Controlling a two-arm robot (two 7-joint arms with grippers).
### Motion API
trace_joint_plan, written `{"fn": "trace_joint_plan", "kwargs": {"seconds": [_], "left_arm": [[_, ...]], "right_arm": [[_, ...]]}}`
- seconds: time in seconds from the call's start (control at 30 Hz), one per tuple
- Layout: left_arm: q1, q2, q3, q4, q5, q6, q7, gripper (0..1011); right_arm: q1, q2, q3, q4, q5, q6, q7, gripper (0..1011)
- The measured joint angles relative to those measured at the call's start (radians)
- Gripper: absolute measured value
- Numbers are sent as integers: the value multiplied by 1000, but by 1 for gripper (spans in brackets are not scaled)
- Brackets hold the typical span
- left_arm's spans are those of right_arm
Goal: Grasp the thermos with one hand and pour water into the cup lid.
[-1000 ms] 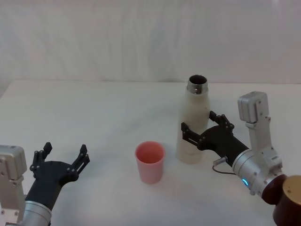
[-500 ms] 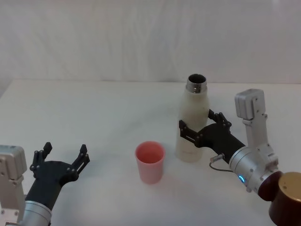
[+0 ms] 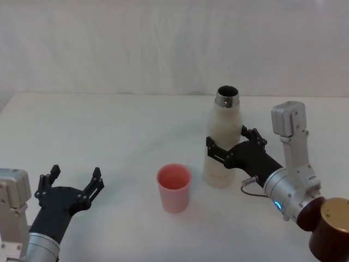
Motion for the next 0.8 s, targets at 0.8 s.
{"fn": "trace_joint_plan", "kwargs": {"seconds": [0.8], "left_arm": [[0,0,0,0,0,0,0,1001]], "right_arm": [[21,-29,0,36,12,-7,-10,1000]]}}
